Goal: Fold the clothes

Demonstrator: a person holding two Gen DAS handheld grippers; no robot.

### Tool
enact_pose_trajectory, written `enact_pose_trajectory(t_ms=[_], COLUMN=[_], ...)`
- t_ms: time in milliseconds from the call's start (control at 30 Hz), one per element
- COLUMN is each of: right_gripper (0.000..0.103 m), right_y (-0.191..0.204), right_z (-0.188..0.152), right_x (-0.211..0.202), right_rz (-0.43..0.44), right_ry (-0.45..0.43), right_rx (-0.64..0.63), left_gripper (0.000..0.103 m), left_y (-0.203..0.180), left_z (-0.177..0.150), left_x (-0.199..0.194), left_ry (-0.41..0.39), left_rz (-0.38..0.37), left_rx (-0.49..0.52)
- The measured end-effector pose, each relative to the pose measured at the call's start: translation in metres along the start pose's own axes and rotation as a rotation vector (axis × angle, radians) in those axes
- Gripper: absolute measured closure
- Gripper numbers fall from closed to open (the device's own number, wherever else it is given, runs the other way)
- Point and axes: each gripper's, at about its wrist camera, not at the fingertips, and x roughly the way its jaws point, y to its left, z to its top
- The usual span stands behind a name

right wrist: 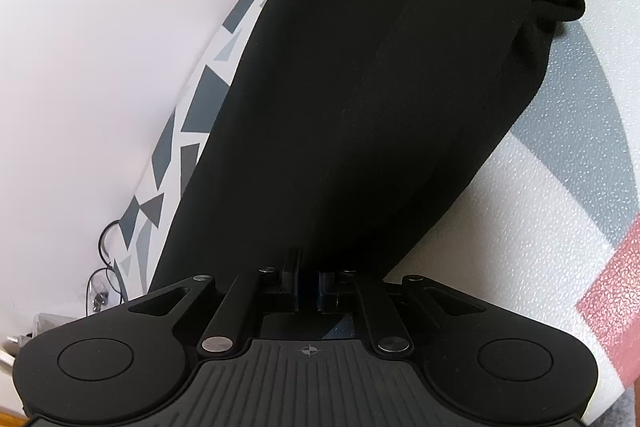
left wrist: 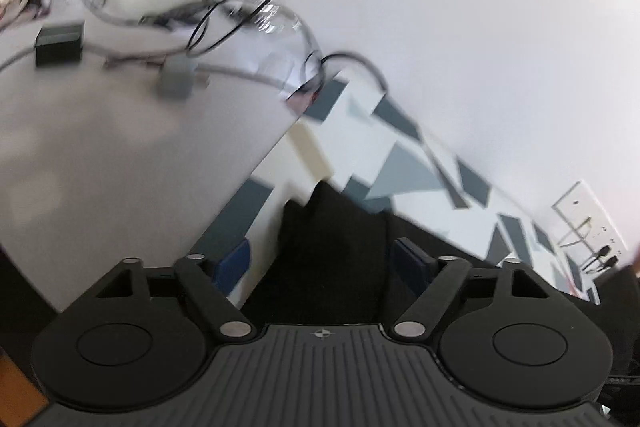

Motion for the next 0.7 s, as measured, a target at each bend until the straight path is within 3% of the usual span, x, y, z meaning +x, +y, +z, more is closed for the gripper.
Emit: enact_pose_trajectory(t_ms=[100, 167, 200, 267, 300, 333, 433, 567, 600, 667, 700], right_gripper=[0.094, 0.094, 0.094, 0.093, 0.094, 0.094, 0.097, 0.098, 0.097, 0.091, 0.085], right_y=[0.002, 0.003, 0.003, 0.003, 0.003, 0.002, 0.002, 0.005, 0.003, -0.002, -0.004], right_z=[-0.003, -0.005, -0.006, -0.007, -0.008, -0.009, -0.011, -0.017, -0.018, -0.019, -0.02], right_x=[-0.001, 0.0, 0.001, 0.001, 0.001, 0.001, -0.002, -0.012, -0.014, -0.02, -0.025], right_rz=[-0.004, -0.009, -0.011, -0.012, -0.011, -0.01, -0.017, -0.055, -0.055, -0.052, -0.055], right_ry=[-0.007, -0.009, -0.01, -0.015, -0.018, -0.021, -0.043, -0.103, -0.113, -0.135, -0.158], right_rx=[-0.012, -0.014, -0.015, -0.014, -0.013, -0.012, -0.017, -0.036, -0.021, 0.019, 0.031], left_gripper=[0.015, 0.031, 0.056, 0.07, 0.082, 0.087, 0.092, 0.092, 0.092, 0.083, 0.073], left_y=[-0.009, -0.008, -0.006, -0.003, -0.003, -0.006, -0.007, -0.002, -0.003, -0.014, -0.024], left_z=[-0.001, -0.005, -0.007, -0.011, -0.011, -0.01, -0.006, 0.003, 0.006, 0.01, 0.01], left_x=[0.015, 0.029, 0.033, 0.036, 0.034, 0.032, 0.028, 0.029, 0.027, 0.019, 0.015], left_ry=[0.043, 0.066, 0.071, 0.07, 0.063, 0.057, 0.043, 0.032, 0.035, 0.01, -0.018], left_rz=[0.02, 0.022, 0.031, 0.062, 0.077, 0.091, 0.114, 0.253, 0.247, 0.201, 0.182], left_rx=[0.104, 0.107, 0.081, 0.047, 0.054, 0.078, 0.117, 0.12, 0.122, 0.171, 0.219])
